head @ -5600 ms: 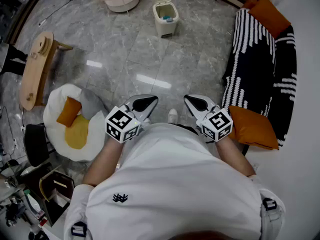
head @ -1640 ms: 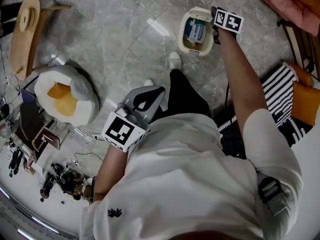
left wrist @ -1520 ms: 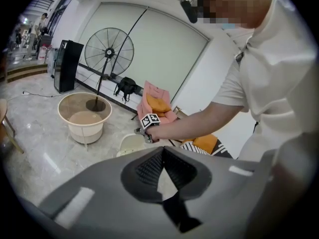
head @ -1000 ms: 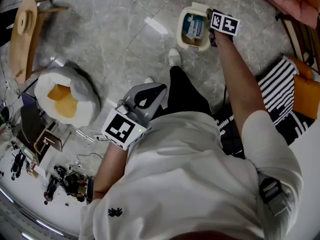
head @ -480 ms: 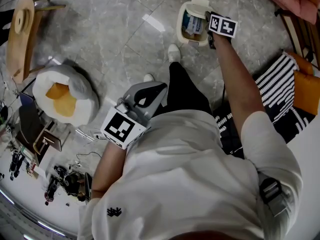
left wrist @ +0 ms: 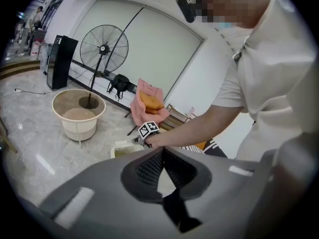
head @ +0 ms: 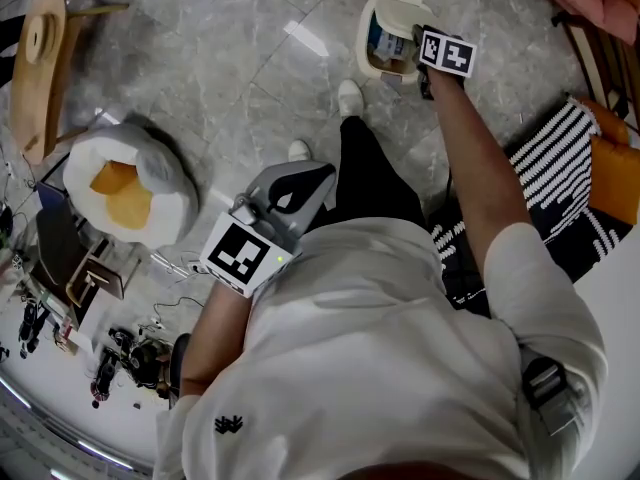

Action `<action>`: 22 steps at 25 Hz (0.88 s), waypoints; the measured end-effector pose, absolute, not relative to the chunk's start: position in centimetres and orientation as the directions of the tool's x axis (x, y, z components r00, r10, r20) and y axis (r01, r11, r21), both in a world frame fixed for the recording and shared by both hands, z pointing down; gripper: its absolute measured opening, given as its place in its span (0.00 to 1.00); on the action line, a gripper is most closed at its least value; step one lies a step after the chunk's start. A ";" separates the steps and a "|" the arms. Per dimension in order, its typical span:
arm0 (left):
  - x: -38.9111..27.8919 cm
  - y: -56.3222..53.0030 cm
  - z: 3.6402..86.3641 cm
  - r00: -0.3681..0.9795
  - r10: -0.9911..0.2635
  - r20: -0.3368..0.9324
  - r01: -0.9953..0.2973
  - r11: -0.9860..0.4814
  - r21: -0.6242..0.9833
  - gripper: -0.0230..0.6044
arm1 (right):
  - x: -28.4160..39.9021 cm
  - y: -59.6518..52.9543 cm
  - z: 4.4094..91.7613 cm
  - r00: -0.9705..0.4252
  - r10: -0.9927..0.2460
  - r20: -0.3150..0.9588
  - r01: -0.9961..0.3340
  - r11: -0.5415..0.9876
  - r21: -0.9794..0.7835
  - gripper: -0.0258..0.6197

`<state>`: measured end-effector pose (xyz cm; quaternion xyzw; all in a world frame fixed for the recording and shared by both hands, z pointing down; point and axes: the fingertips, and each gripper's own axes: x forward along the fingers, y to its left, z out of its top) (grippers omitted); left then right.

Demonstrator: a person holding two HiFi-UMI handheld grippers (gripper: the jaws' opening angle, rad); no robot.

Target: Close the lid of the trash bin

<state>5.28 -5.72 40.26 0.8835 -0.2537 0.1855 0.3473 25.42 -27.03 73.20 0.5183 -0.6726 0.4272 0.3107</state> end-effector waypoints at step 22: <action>4.0 -3.9 41.9 0.800 -0.306 0.516 -0.581 -0.611 0.538 0.12 | 24.4 -21.0 77.4 -0.267 -0.342 0.901 -0.964 0.103 -0.246 0.16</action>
